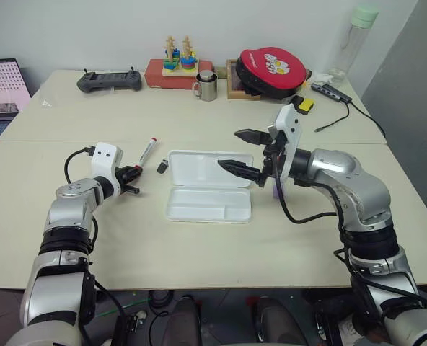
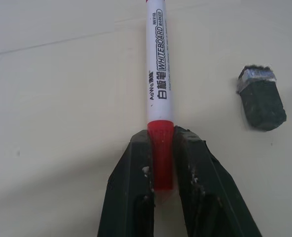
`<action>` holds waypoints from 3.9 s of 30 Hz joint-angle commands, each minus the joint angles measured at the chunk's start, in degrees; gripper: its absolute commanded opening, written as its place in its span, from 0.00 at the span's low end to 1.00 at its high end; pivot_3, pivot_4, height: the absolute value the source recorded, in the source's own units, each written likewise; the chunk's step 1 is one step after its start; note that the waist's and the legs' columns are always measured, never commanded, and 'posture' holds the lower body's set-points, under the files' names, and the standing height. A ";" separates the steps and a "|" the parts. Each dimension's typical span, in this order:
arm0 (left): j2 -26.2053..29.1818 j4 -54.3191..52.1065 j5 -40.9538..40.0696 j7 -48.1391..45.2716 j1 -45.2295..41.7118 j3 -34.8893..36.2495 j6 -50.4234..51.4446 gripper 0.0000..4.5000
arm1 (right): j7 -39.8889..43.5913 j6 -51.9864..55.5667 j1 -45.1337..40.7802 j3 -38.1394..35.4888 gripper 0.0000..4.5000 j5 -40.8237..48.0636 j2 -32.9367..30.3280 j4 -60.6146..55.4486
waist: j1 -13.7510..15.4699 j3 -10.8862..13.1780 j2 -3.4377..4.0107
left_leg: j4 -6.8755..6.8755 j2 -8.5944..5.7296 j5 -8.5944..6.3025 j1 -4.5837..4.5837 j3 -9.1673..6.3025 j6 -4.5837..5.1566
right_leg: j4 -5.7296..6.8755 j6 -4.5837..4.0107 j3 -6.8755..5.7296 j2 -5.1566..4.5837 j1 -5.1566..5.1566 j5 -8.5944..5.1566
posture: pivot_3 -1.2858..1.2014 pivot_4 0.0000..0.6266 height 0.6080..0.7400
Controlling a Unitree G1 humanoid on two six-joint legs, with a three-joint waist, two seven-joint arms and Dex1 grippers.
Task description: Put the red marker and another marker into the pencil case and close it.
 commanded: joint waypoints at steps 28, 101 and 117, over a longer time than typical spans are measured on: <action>4.44 -10.88 9.46 -41.24 -8.60 -25.35 -18.40 0.07 | -0.69 3.04 17.36 -3.96 1.00 5.85 -14.69 -15.85 | -0.63 0.14 -0.01 | 0.00 0.00 -0.03 -0.02 0.09 0.00 | -0.04 0.16 0.02 -0.01 0.01 -0.28 | 0.52 0.24 1.00; 15.95 -37.37 -10.56 -31.04 18.07 -2.06 7.08 1.00 | -4.32 11.63 2.28 15.12 0.24 -1.32 -6.77 -9.42 | -1.55 0.19 0.05 | -0.07 0.08 -0.02 0.07 0.02 0.05 | 0.02 -0.09 -0.02 0.03 0.01 -0.40 | 0.52 0.24 1.00; 17.50 -44.28 -14.37 -28.25 28.30 3.87 11.17 1.00 | 1.83 -0.88 -5.68 27.66 0.24 -15.72 2.07 12.58 | -0.77 0.17 -0.01 | -0.09 0.12 -0.03 0.04 0.07 0.02 | 0.03 -0.02 -0.04 0.04 -0.06 -0.33 | 0.52 0.24 1.00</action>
